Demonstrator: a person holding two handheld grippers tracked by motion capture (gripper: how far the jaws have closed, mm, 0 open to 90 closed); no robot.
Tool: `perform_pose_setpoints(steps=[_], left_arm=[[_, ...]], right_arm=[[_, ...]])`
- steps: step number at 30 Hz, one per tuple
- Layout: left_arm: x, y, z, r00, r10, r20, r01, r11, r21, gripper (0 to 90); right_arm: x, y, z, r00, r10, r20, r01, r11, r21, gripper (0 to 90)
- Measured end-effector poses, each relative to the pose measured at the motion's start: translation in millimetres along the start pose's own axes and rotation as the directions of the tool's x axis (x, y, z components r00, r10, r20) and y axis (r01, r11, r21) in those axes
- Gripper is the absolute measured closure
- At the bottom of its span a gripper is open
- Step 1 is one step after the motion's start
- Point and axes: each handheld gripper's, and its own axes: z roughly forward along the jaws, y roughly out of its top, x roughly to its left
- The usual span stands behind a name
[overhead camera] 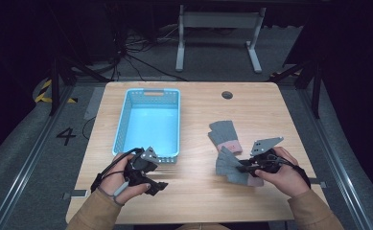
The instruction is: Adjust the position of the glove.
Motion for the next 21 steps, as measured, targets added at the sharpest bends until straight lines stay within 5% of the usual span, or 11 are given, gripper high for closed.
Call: perform_pose_setpoints(steps=[21], left_arm=[[0.2,-1.0,-0.4,1.0000,-0.005,0.001,0.005,1.0000,-0.002,30.3]], right_arm=[[8.4,1.1,35.1,0.9935,-0.094,-0.064,0.097,0.994,0.048,75.5]])
